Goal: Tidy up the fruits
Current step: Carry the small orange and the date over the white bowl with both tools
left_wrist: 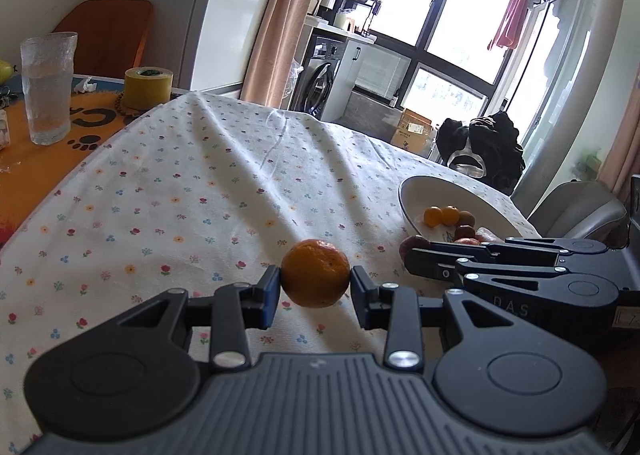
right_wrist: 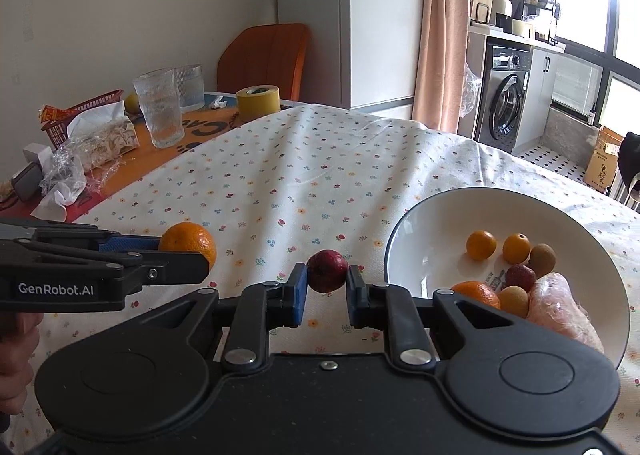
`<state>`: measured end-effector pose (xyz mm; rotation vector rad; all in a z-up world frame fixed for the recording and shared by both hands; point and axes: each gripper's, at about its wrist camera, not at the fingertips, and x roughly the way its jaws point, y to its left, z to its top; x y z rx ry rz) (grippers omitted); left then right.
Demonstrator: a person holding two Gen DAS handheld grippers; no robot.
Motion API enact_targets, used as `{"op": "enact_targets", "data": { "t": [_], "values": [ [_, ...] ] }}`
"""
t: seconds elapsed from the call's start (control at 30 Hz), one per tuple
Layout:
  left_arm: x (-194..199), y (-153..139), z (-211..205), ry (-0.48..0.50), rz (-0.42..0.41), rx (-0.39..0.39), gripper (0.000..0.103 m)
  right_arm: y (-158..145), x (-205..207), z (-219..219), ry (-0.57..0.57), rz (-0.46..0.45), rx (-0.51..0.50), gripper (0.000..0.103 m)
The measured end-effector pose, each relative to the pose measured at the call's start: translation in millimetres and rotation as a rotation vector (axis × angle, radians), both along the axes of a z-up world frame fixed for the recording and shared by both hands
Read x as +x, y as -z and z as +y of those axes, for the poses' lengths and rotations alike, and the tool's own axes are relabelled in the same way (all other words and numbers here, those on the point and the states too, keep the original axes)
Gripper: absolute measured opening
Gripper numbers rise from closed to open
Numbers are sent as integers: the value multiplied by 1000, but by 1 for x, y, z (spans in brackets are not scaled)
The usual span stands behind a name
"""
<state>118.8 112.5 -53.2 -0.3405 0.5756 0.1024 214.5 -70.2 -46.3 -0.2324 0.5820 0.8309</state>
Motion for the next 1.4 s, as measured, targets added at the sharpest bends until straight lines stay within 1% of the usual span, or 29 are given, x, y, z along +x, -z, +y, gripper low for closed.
{"op": "enact_targets", "data": {
  "t": [0.23, 0.57, 0.83, 1.4],
  "values": [
    [10, -9, -20, 44, -16, 19, 36, -19, 1, -28, 36, -24, 55, 19],
    [27, -18, -49, 111, -31, 39, 36, -31, 5, -65, 103, -51, 90, 19],
    [39, -20, -67, 156, -34, 49, 36, -32, 10, -91, 149, -56, 104, 19],
    [69, -27, -98, 213, -49, 76, 36, -29, 26, -131, 235, -56, 131, 19]
  ]
}}
